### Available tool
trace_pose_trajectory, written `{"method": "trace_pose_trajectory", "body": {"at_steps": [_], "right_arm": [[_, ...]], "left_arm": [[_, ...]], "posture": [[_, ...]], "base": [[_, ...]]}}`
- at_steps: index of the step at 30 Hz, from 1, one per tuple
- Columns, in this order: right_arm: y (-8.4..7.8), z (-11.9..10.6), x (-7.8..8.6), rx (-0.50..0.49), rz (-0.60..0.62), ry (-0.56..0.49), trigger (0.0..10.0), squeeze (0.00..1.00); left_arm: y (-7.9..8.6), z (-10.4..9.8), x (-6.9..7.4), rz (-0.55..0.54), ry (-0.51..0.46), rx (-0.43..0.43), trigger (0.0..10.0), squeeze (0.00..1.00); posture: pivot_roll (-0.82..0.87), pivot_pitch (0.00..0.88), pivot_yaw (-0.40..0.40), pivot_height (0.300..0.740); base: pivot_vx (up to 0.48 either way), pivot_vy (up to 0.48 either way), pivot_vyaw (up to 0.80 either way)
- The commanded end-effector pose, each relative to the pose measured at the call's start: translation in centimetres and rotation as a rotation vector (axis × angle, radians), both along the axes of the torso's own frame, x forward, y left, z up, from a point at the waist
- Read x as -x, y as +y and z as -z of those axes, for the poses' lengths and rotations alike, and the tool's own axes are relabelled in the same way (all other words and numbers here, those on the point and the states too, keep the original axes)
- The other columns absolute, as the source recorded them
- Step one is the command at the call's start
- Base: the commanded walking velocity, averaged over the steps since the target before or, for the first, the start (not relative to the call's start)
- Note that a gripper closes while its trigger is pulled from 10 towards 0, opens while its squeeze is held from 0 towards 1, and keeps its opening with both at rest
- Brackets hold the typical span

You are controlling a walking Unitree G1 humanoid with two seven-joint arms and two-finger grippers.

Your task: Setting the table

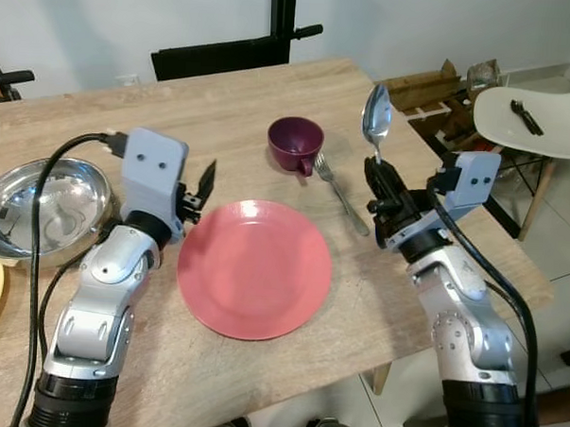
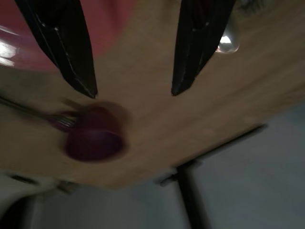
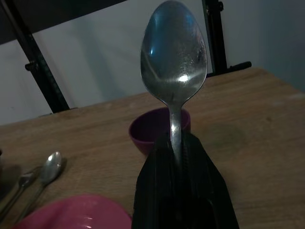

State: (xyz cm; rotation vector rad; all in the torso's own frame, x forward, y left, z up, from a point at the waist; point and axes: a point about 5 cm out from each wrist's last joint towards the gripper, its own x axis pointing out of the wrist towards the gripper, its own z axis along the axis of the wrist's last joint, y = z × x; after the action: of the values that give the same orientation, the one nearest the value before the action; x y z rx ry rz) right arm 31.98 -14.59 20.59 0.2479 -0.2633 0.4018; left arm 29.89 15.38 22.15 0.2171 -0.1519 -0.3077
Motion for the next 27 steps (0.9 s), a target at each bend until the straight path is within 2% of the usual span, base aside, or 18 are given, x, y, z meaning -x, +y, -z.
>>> {"method": "trace_pose_trajectory", "body": {"at_steps": [1,4,5,9,13,19,27], "right_arm": [[-0.3,-0.1,-0.8,0.043,-0.001,-0.004,10.0,0.0],[-0.3,-0.1,-1.2,0.057,-0.003,-0.001,10.0,0.0],[-0.1,-0.2,-2.5,0.087,-0.02,0.012,10.0,0.0],[0.0,-0.1,-3.5,0.12,-0.028,0.024,10.0,0.0],[-0.6,0.7,-5.7,0.205,0.007,0.08,10.0,0.0],[-0.9,0.3,-7.2,0.292,0.055,0.096,10.0,0.0],[-1.5,0.6,-8.1,0.375,0.032,0.124,10.0,0.0]], "left_arm": [[-0.3,-0.1,0.3,0.089,0.059,-0.025,10.0,0.0],[-0.1,-0.3,0.3,0.103,0.069,-0.04,10.0,0.0],[0.6,-0.8,0.3,0.109,0.098,-0.02,10.0,0.0],[1.1,-1.2,0.4,0.114,0.104,-0.01,10.0,0.0],[1.4,-1.7,0.8,0.157,0.106,-0.017,10.0,0.0],[1.0,-2.3,0.9,0.193,0.111,-0.023,10.0,0.0],[1.2,-2.4,1.4,0.197,0.138,-0.041,10.0,0.0]], "posture": [[-0.13,0.098,0.066,0.74],[-0.13,0.098,0.066,0.74],[-0.12,0.121,0.077,0.74],[-0.12,0.133,0.086,0.74],[-0.1,0.147,0.105,0.74],[-0.1,0.163,0.115,0.74],[-0.08,0.176,0.118,0.74]], "base": [[0.0,0.0,0.0],[0.0,0.0,0.0],[0.0,0.0,0.0],[0.0,0.0,0.0],[0.0,0.0,0.0],[0.0,0.0,0.0],[0.0,0.0,0.0]]}}
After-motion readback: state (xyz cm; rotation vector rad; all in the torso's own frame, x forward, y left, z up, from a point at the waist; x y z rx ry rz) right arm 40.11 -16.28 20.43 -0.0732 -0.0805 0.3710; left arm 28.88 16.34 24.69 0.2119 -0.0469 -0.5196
